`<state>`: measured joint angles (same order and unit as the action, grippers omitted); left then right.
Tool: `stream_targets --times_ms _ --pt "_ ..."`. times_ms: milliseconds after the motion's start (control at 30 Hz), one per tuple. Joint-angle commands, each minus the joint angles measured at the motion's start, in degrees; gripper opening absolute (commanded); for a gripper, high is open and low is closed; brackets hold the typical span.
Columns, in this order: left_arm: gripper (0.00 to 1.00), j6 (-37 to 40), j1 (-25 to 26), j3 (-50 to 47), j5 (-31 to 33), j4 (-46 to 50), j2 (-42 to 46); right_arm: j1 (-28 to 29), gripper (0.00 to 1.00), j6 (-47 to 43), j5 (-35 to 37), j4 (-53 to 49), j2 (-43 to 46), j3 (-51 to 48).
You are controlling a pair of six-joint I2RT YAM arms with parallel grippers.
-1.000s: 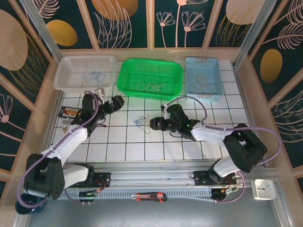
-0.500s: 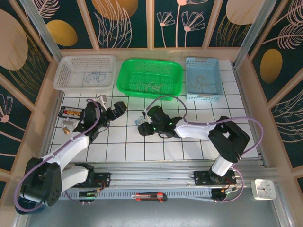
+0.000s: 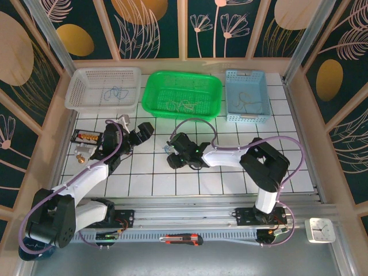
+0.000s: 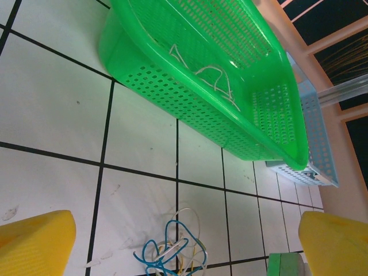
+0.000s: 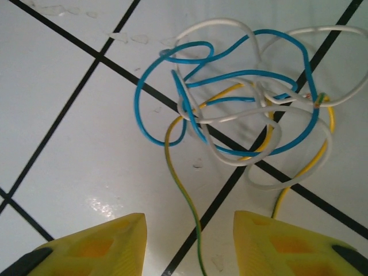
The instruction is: Untangle the cables
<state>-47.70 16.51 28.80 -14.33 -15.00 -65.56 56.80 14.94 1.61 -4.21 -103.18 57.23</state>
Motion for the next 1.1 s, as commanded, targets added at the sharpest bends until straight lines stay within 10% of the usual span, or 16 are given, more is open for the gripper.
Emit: stream_targets --times_ms 0,167,333,1067 --pt "0.99 -0.8 0.3 -0.4 0.6 -2.2 0.5 0.3 0.4 -1.0 2.4 -0.8 -1.7 1.1" --pt "0.99 -1.1 0.3 -0.2 0.5 -2.6 0.2 0.3 0.33 -1.6 2.9 -0.2 -3.3 1.9" --pt "0.99 -1.1 0.3 0.1 0.4 -2.9 0.0 0.2 0.0 -3.0 1.6 -1.5 -1.5 2.6" --pt "0.99 1.9 0.3 -2.4 -2.7 -9.6 0.6 -14.5 0.0 5.8 -31.7 12.6 20.5 -5.2"
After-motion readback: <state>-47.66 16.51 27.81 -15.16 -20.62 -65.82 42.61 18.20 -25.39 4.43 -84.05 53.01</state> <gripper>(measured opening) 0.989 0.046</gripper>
